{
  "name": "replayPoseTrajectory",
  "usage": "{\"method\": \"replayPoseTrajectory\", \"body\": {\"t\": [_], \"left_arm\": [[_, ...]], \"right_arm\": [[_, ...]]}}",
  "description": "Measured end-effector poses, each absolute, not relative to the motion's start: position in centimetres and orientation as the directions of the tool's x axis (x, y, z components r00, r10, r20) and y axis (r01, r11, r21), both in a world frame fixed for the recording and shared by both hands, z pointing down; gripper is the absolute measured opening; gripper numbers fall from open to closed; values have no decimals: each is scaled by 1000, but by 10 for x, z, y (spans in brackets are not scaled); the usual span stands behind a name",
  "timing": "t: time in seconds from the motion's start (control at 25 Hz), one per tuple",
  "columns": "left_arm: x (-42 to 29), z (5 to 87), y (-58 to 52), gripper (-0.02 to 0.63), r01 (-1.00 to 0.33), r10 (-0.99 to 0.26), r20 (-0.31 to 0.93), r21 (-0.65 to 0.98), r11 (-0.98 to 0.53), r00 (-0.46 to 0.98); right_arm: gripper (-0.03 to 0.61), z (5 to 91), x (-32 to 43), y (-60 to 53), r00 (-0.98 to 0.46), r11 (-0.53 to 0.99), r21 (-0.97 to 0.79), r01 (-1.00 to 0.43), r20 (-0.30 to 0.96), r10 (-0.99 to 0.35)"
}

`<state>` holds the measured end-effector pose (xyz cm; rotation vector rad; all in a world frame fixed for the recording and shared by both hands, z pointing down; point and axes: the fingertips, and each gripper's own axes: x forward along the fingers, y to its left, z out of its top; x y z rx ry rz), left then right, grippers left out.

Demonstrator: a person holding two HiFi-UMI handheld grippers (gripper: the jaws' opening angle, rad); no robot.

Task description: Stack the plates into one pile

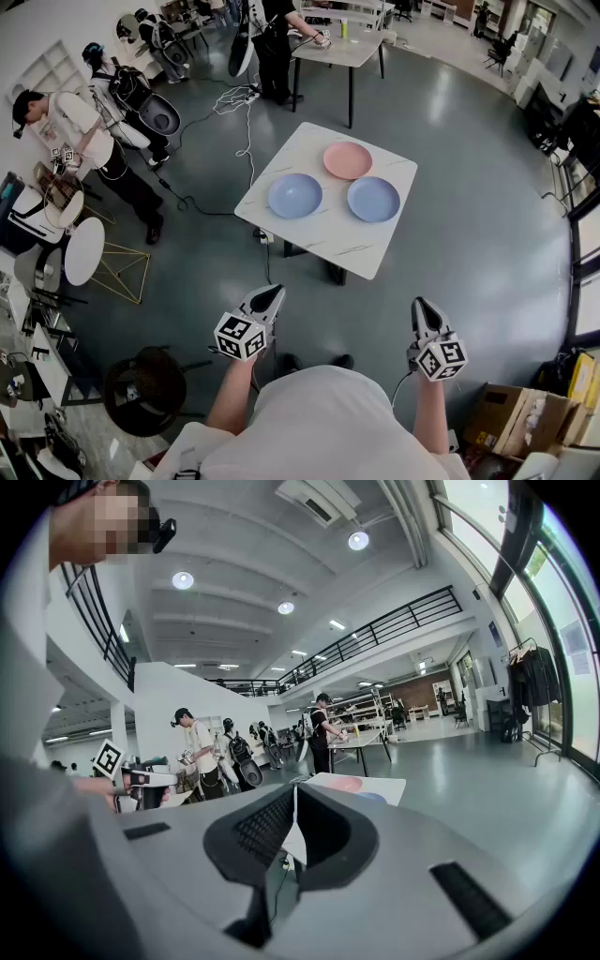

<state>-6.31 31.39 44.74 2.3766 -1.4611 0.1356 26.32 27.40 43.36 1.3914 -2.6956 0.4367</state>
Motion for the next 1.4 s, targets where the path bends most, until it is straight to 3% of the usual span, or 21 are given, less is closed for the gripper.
{"method": "replayPoseTrajectory", "body": {"t": [0.68,1.4], "left_arm": [[-53,451,320,14,-888,-848,278,231,-398,452],[12,469,316,14,-915,-880,276,237,-327,386]], "right_arm": [[31,436,270,277,-593,552,-228,-802,193,-782],[31,460,330,252,-647,592,-268,-760,219,-731]]}}
